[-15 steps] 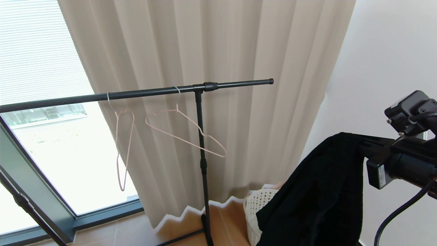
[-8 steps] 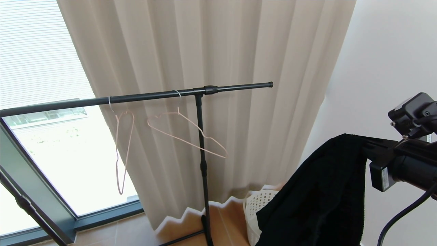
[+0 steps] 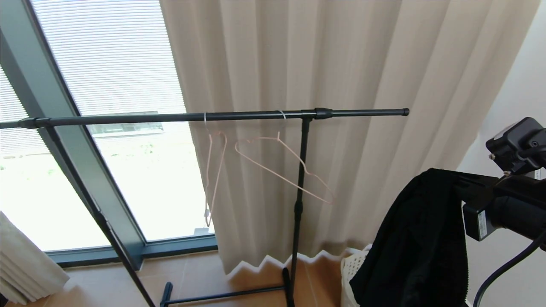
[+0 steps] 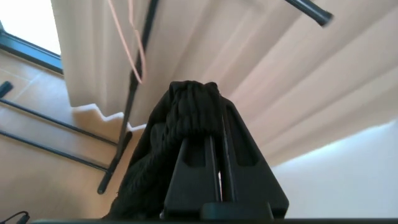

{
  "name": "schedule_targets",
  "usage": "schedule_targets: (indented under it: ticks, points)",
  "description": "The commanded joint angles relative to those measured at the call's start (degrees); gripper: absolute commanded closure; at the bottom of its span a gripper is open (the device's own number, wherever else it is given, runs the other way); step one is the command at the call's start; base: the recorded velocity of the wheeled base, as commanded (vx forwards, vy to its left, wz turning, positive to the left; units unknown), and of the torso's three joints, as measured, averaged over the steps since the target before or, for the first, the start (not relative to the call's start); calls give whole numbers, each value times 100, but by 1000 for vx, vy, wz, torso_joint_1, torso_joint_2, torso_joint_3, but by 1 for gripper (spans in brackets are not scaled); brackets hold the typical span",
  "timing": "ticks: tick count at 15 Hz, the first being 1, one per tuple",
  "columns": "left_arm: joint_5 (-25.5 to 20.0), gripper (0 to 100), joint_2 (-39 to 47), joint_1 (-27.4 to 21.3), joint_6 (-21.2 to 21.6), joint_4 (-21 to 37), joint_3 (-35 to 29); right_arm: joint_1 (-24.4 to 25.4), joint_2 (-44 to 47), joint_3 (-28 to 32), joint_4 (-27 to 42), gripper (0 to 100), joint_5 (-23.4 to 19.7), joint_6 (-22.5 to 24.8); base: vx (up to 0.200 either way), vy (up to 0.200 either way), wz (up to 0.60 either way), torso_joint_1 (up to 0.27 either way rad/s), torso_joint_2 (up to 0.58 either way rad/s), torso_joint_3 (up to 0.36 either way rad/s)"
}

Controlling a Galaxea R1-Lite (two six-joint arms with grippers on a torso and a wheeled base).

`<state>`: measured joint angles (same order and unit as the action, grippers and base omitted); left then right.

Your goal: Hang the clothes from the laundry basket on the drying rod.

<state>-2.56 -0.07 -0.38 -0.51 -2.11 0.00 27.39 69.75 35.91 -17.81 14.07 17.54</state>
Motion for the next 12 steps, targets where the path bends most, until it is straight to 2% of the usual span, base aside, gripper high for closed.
schedule_targets:
  ticks: [1, 9, 11, 12]
  points:
    - [1, 0, 7, -6, -2, 0, 0, 3, 12, 3, -3, 100, -1, 4, 0, 0, 0, 0, 0, 0]
    - [1, 0, 7, 3, 7, 9, 0, 3, -23, -5, -3, 100, -9, 4, 0, 0, 0, 0, 0, 0]
    - [1, 0, 7, 3, -2, 9, 0, 3, -41, -5, -3, 100, -9, 4, -200, 0, 0, 2, -2, 2]
    - [-8, 0, 7, -6, 16, 18, 0, 3, -32, -5, -3, 100, -9, 4, -200, 200, 0, 7, -2, 2]
